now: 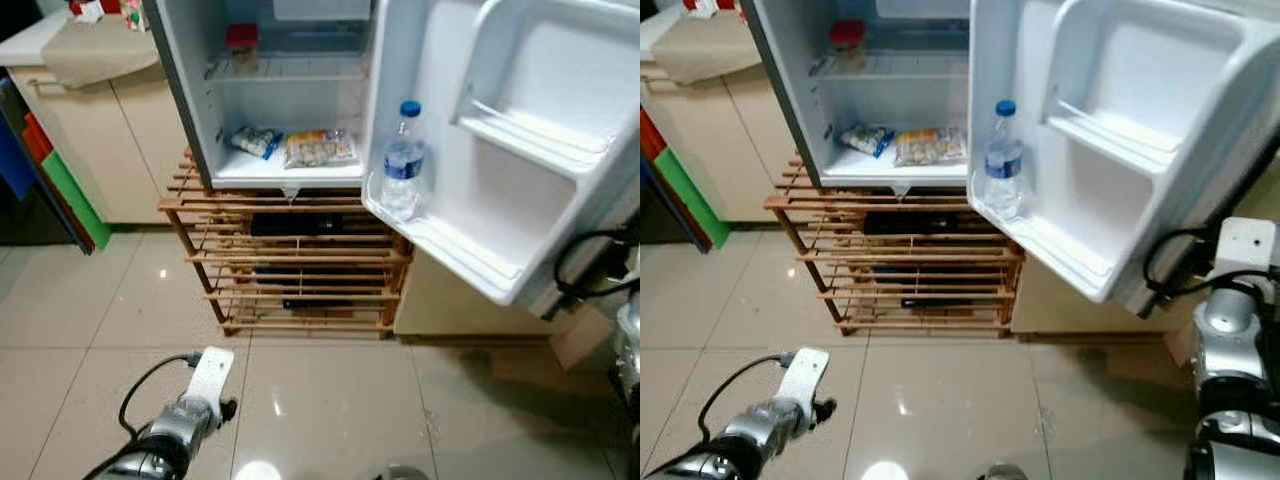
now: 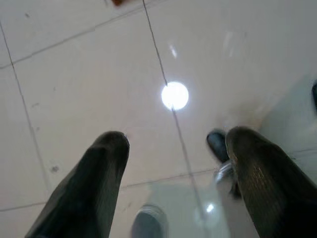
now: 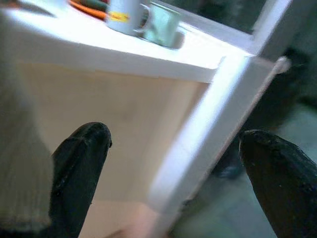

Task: Restocking fridge

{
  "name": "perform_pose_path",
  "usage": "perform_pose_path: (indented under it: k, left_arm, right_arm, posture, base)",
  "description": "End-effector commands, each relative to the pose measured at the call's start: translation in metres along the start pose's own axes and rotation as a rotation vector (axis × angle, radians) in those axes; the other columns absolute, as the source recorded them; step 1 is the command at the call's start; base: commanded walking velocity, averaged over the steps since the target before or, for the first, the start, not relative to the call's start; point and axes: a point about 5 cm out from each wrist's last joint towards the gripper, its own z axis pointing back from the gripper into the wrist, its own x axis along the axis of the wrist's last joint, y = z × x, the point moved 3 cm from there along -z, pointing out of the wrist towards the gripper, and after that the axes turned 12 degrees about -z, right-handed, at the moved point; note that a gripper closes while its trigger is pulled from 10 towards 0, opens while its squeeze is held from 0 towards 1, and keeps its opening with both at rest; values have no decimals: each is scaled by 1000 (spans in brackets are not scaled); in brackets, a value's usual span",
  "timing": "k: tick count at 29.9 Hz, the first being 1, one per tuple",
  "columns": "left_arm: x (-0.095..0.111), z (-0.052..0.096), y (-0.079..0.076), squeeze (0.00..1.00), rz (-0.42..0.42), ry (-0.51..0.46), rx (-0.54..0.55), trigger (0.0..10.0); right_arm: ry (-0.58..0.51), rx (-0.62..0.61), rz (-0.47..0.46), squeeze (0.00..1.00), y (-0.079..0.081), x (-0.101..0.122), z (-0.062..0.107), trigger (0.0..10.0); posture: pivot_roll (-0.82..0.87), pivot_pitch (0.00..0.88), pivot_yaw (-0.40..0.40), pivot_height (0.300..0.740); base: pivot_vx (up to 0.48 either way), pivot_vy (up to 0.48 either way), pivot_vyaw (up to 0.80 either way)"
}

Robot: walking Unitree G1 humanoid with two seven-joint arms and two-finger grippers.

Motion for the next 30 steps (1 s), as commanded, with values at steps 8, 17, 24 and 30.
perform_pose_path:
  k: [8, 17, 24, 30]
  left_arm:
    - [-21, 0, -13, 0, -177, 62, -57, 10000]
    - [-37, 1, -36, 0, -91, 118, -176, 10000]
    - [-24, 0, -31, 0, -45, 84, -160, 10000]
    - [10, -1, -23, 0, -32, -26, -103, 10000]
  right_arm:
    - [-4, 542, -185, 0, 78, 36, 38, 10000]
    - [204, 1096, -308, 0, 110, 47, 110, 10000]
    - [249, 1072, -329, 0, 106, 45, 108, 10000]
    - [191, 699, -236, 0, 88, 26, 66, 10000]
  posture:
    - [-230, 0, 76, 736]
    - [-239, 0, 74, 736]
    - [-229, 0, 72, 736]
    - [-211, 0, 63, 736]
  base:
    - [0, 0, 0]
    - [0, 0, 0]
    - [0, 0, 0]
    - [0, 0, 0]
